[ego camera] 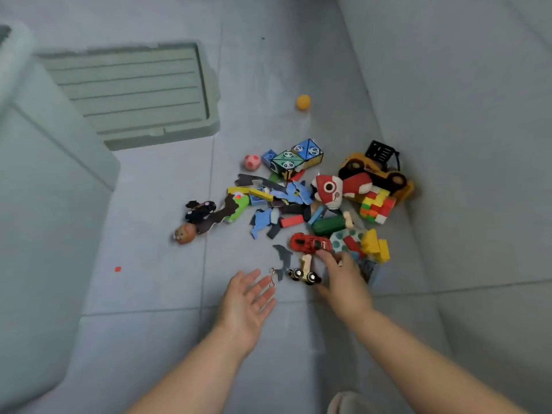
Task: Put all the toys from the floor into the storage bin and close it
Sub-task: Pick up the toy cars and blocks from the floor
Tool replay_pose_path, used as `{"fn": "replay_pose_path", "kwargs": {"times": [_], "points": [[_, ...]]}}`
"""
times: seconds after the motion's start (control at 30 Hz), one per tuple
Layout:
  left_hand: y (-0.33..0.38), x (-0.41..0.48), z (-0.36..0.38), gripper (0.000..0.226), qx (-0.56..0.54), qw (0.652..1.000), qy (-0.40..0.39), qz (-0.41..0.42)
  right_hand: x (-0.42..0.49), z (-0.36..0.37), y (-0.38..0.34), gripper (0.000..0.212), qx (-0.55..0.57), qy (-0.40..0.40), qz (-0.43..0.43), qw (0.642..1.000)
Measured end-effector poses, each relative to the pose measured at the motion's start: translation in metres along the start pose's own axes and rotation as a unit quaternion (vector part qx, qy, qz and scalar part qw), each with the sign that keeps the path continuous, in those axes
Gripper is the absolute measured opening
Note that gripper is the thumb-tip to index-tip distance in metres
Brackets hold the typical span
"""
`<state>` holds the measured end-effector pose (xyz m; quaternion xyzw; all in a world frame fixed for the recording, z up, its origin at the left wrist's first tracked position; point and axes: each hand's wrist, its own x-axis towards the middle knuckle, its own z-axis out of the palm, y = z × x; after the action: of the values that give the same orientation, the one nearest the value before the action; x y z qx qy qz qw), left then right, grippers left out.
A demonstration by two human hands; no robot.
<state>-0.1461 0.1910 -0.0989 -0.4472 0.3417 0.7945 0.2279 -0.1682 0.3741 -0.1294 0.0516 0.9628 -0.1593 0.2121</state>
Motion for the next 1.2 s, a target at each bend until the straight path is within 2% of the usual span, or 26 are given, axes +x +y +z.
{"fn": "replay_pose_path", "kwargs": {"times": [0.1, 0.23, 0.33, 0.53, 0.7, 0.87, 0.97, 1.07, 1.13, 1.2], "points": [[-0.022, 0.016, -0.005, 0.041, -0.028, 0.999, 0.022, -0.018, 0.007, 0.000, 0.006, 0.062, -0.046, 0.037, -0.022, 0.998], [-0.029, 0.026, 0.001, 0.043, -0.030, 0.999, 0.007, -0.024, 0.011, 0.004, 0.000, 0.082, -0.073, 0.017, -0.086, 0.993], [-0.026, 0.028, 0.006, 0.041, -0.025, 1.000, 0.000, -0.014, 0.024, 0.007, -0.015, 0.089, -0.099, -0.017, -0.086, 0.991], [-0.020, 0.023, -0.003, 0.038, -0.020, 1.000, -0.014, 0.004, 0.030, 0.006, -0.030, 0.074, -0.081, -0.030, -0.114, 0.990], [-0.013, 0.018, -0.008, 0.042, -0.026, 0.999, -0.036, 0.015, 0.022, 0.008, -0.034, 0.079, -0.061, -0.048, -0.101, 0.992], [-0.016, 0.007, -0.015, 0.044, -0.030, 0.999, -0.045, 0.005, 0.028, 0.006, -0.041, 0.056, -0.090, -0.052, -0.095, 0.990], [-0.012, 0.003, -0.015, 0.042, -0.034, 0.998, -0.054, 0.013, 0.017, 0.006, -0.040, 0.057, -0.007, -0.016, -0.114, 0.993], [-0.009, 0.002, -0.013, 0.049, -0.036, 0.995, -0.093, 0.016, -0.007, 0.000, -0.052, 0.060, 0.166, 0.026, -0.127, 0.978], [-0.006, 0.001, -0.009, 0.058, -0.052, 0.989, -0.135, 0.024, -0.024, -0.008, -0.068, 0.063, 0.259, -0.012, -0.141, 0.956], [-0.003, -0.001, -0.006, 0.060, -0.067, 0.984, -0.160, 0.038, -0.037, -0.016, -0.083, 0.078, 0.286, -0.065, -0.164, 0.942]]}}
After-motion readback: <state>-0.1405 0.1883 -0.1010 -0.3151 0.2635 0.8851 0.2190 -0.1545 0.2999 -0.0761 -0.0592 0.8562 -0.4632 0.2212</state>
